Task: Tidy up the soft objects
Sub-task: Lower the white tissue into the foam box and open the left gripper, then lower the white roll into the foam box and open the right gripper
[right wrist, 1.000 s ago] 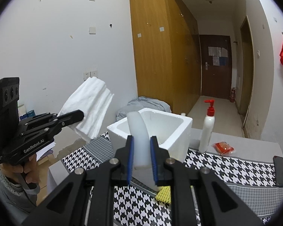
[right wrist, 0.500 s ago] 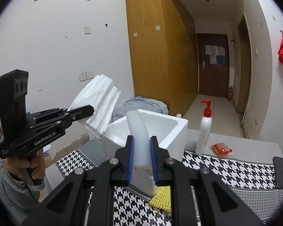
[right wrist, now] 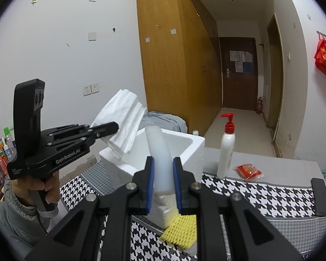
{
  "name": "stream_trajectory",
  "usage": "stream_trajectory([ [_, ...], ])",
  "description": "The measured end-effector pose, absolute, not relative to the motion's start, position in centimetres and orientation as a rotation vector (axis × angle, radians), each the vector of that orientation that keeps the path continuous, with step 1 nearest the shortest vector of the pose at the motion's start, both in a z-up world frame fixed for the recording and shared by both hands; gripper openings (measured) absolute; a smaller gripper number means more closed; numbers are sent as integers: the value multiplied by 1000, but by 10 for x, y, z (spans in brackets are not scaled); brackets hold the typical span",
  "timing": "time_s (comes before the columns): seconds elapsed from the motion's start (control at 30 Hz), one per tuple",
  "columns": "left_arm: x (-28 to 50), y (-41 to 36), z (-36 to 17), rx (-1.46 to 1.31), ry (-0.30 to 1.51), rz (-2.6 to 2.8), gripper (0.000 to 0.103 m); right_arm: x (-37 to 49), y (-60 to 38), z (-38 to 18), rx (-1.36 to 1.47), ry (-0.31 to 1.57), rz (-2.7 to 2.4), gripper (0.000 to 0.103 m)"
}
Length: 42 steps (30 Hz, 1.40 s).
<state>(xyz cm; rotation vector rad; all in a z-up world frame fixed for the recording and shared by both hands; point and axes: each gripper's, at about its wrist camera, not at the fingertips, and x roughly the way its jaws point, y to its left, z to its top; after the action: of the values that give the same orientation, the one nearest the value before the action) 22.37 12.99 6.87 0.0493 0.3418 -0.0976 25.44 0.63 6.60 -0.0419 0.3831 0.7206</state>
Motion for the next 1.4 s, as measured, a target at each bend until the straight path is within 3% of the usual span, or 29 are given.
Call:
stream_trajectory([
  [0.77, 271, 130, 47, 23, 461, -122, 2, 262, -7, 59, -21, 407, 665, 20],
  [0.83, 272, 128, 47, 38, 465, -109, 6, 262, -7, 59, -19, 408, 664, 20],
  [0.87, 272, 128, 47, 43, 464, -106, 15, 262, -7, 59, -19, 407, 663, 20],
  [1.0, 267, 129, 48, 38, 449, -81, 77, 261, -7, 60, -22, 403, 648, 20],
  [1.13, 264, 129, 48, 67, 438, -41, 89, 261, -6, 61, -25, 404, 650, 20],
  [1.2, 262, 129, 48, 78, 426, -25, 102, 262, -6, 60, -25, 405, 653, 20],
  [1.4, 250, 133, 50, 83, 401, -3, 102, 264, 0, 59, -32, 413, 665, 20],
])
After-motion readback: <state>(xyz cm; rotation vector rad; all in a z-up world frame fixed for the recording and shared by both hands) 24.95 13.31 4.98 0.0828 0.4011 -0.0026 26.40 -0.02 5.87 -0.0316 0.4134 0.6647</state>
